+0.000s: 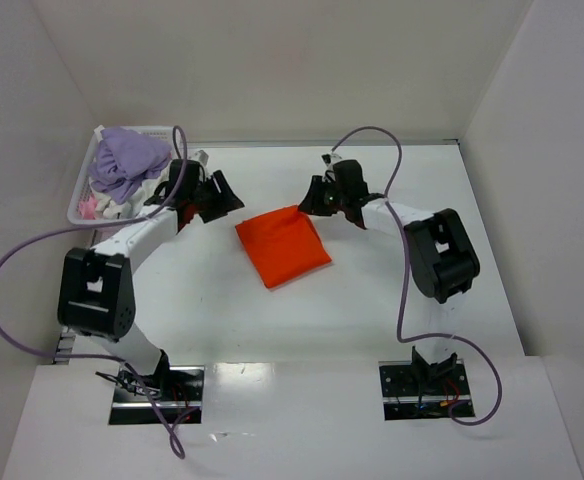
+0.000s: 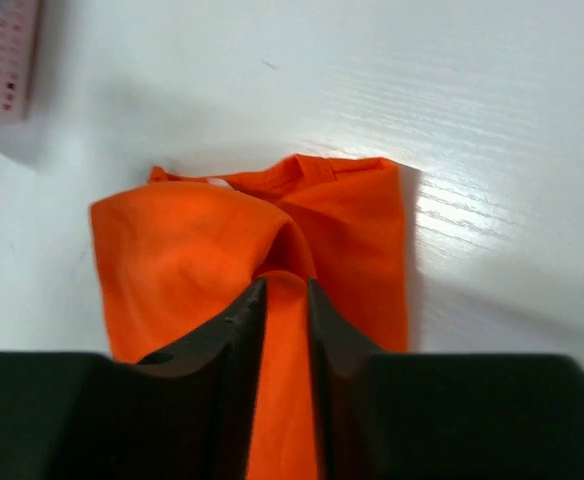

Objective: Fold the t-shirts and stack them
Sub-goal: Fold the long partially folded tshirt into a neat square

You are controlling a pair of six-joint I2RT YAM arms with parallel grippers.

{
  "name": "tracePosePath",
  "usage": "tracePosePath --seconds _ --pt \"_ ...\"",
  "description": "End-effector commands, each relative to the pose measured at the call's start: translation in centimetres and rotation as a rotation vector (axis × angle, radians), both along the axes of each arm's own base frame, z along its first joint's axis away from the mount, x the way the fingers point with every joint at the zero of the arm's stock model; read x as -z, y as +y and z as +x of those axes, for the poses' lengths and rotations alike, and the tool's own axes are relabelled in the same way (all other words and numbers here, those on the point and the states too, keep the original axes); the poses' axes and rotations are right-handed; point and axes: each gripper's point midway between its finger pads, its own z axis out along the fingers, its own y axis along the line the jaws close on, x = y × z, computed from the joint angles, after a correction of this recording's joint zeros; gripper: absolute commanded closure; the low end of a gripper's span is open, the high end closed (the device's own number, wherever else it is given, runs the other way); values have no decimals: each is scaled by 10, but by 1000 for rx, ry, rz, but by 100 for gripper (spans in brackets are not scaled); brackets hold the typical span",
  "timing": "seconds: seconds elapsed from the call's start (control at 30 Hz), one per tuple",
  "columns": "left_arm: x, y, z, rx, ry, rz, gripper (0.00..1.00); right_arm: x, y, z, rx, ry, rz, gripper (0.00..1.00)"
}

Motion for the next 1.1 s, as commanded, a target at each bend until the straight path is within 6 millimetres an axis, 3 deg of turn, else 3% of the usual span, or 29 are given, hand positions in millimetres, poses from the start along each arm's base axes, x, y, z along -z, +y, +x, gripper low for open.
tracePosePath --seconds 0.0,0.03,0.17,0.27,0.3,0.43,0.53,0.67,1.07 --pt "-18 8 -17 -10 -50 17 34 -61 -2 2 -11 -157 28 67" --pt "-10 9 -22 -10 -32 20 34 -67 -6 2 0 -178 17 65" --pt "11 9 -39 -28 33 -3 35 -49 -18 -10 19 -142 -37 64" --pt "15 9 -41 -34 40 -8 39 -37 -32 -21 67 -118 -71 63" --pt "24 9 -44 -34 62 -4 40 -23 -37 -27 85 -85 -87 65" --pt "39 11 -41 -43 88 10 43 -4 -65 -34 237 -13 -165 75" --pt "54 7 -39 -28 122 1 47 9 -70 -40 246 34 -190 80" --pt "57 5 -27 -28 121 1 50 31 -62 -60 186 119 -171 88" --pt "54 -11 -1 31 89 -49 55 31 -55 -89 165 150 -101 92"
